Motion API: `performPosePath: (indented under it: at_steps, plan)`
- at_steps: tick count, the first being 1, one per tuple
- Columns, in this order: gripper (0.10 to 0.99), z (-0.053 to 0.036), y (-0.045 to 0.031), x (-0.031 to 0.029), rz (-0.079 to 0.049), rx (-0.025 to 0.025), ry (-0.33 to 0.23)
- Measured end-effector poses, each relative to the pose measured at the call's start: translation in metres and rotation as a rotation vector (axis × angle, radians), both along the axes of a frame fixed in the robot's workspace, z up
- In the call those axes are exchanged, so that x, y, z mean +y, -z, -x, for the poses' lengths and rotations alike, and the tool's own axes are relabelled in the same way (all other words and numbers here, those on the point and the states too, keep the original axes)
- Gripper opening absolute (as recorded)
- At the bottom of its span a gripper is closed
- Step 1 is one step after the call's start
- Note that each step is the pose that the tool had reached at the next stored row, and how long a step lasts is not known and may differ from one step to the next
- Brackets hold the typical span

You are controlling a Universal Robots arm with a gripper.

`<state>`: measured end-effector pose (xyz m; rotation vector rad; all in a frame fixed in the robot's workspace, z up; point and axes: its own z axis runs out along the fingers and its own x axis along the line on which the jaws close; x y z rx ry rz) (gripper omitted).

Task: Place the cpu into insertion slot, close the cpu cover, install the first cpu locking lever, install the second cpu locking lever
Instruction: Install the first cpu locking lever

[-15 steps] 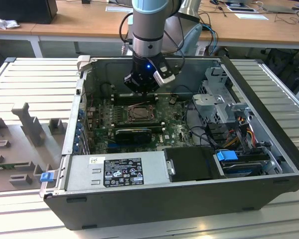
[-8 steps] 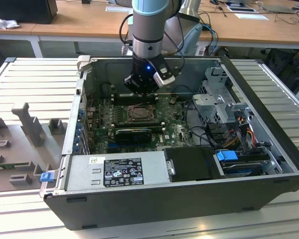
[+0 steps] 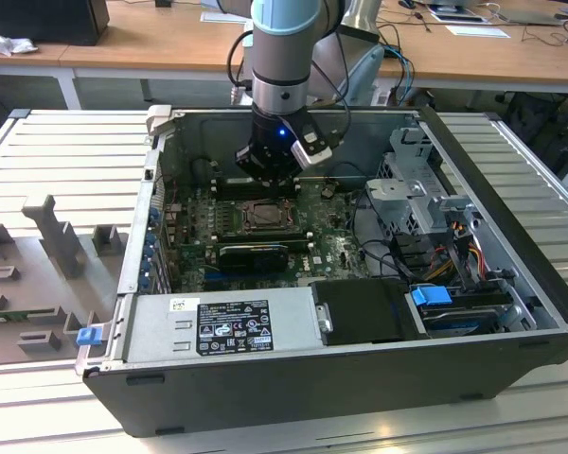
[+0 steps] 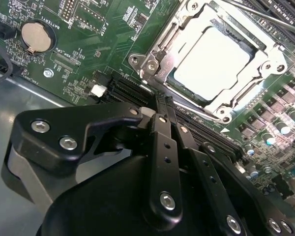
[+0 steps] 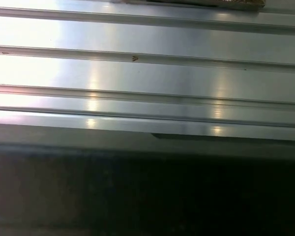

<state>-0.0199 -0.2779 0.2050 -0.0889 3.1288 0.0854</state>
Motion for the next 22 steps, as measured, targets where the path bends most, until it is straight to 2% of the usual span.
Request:
performPosePath:
  at_steps: [3, 11, 22]
  plan:
    - [0.106, -0.0002, 0.0006, 0.0000, 0.001, 0.0000, 0.000]
    - [0.106, -0.0002, 0.0013, 0.0000, 0.016, 0.0001, 0.000]
    - [0.106, -0.0003, 0.0005, 0.0000, 0.019, 0.0000, 0.000]
